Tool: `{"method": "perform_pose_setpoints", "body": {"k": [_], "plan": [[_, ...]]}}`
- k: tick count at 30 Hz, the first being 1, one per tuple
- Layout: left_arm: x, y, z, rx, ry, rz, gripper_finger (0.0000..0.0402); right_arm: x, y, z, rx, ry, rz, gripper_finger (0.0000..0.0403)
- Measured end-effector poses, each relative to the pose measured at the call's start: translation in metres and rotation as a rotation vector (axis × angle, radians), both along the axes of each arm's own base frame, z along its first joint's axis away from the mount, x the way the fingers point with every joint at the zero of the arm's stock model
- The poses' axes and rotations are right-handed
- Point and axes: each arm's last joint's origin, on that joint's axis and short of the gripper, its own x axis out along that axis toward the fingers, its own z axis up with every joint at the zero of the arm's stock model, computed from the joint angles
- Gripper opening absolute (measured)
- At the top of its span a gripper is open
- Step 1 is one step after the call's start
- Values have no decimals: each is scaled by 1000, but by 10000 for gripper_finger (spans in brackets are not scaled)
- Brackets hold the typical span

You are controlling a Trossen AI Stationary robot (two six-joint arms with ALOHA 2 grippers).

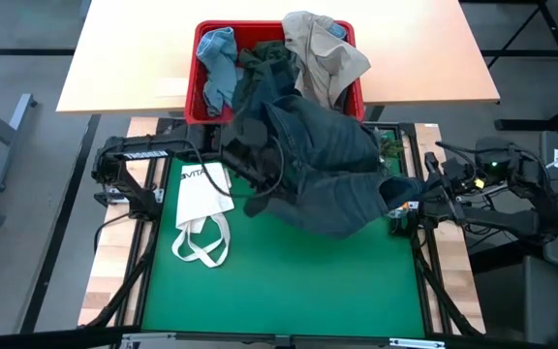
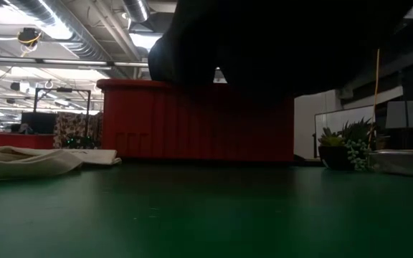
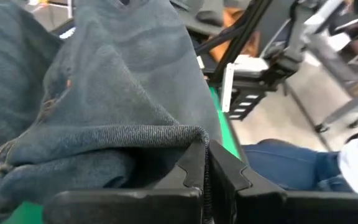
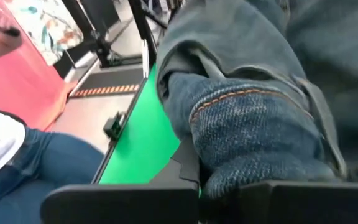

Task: Fold laundry
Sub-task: Remove the dark blue pants from the laundry bin

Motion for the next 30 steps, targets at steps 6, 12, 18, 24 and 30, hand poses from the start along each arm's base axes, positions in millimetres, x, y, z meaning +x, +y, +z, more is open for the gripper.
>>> {"method": "perform_pose_setpoints", "body": {"k": [6, 12, 18, 24, 30], "plan": [[11, -23, -13, 59, 39, 27, 0, -16, 8, -8, -10, 32, -15, 2], [34, -37, -41, 95, 113, 41, 0, -21, 9, -15, -8, 73, -42, 2], [55, -51, -75, 102, 205, 0, 0, -12, 5, -41, 62, 213, -40, 2], [64, -65, -103, 86, 322, -46, 0, -2, 0, -63, 110, 293, -28, 2], [73, -77, -131, 81, 428, -47, 0, 4, -3, -80, 150, 350, -13, 2]]}}
